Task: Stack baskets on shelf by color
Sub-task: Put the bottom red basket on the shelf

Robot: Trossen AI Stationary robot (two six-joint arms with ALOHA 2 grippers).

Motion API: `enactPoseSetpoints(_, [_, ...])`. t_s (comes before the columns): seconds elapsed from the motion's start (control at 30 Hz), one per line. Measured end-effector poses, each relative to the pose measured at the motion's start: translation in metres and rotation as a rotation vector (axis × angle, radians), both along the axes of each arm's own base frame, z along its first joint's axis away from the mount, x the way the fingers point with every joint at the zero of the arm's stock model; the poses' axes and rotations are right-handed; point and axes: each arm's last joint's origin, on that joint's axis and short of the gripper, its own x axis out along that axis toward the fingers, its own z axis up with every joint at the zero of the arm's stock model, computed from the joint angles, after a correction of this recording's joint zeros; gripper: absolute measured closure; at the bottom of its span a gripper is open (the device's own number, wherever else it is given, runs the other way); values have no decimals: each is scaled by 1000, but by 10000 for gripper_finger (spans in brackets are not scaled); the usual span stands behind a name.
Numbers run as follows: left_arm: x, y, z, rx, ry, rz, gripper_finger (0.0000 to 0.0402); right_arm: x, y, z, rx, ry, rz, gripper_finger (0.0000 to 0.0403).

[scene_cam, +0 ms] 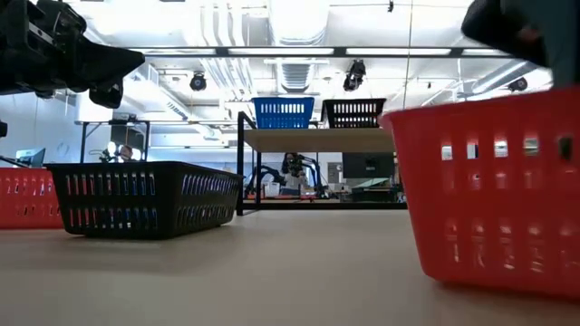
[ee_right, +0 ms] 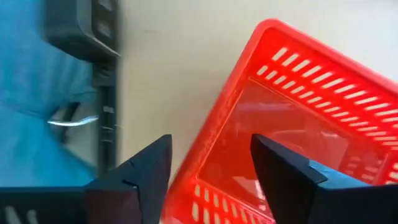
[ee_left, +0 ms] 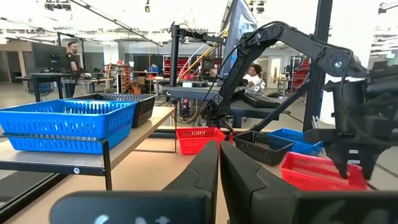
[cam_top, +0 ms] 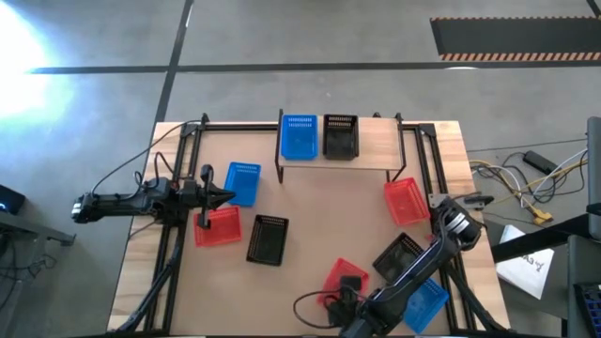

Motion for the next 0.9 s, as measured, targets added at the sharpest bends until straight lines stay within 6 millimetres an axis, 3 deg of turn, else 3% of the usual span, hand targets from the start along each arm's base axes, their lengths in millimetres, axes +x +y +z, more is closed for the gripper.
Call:
enactPoseSetpoints(0.17, [0, 0, 0, 0, 1, 0, 402, -3, -5, -7, -69, -6, -12, 263])
enactPoseSetpoints(0.4, [0, 0, 0, 0, 1, 0, 402, -13, -14, -9, -197, 54, -42, 381])
enactPoseSetpoints(0.5, [0, 0, 0, 0, -1, 0, 402, -19, -16, -4, -248, 84, -34, 390])
enactPoseSetpoints(0.67, [0, 0, 0, 0, -1, 0, 402, -34, -13, 25, -343, 42, -15, 394])
enactPoseSetpoints(0.9, [0, 0, 0, 0, 0, 0, 402, -67, -18, 81, -457, -98, -19, 394])
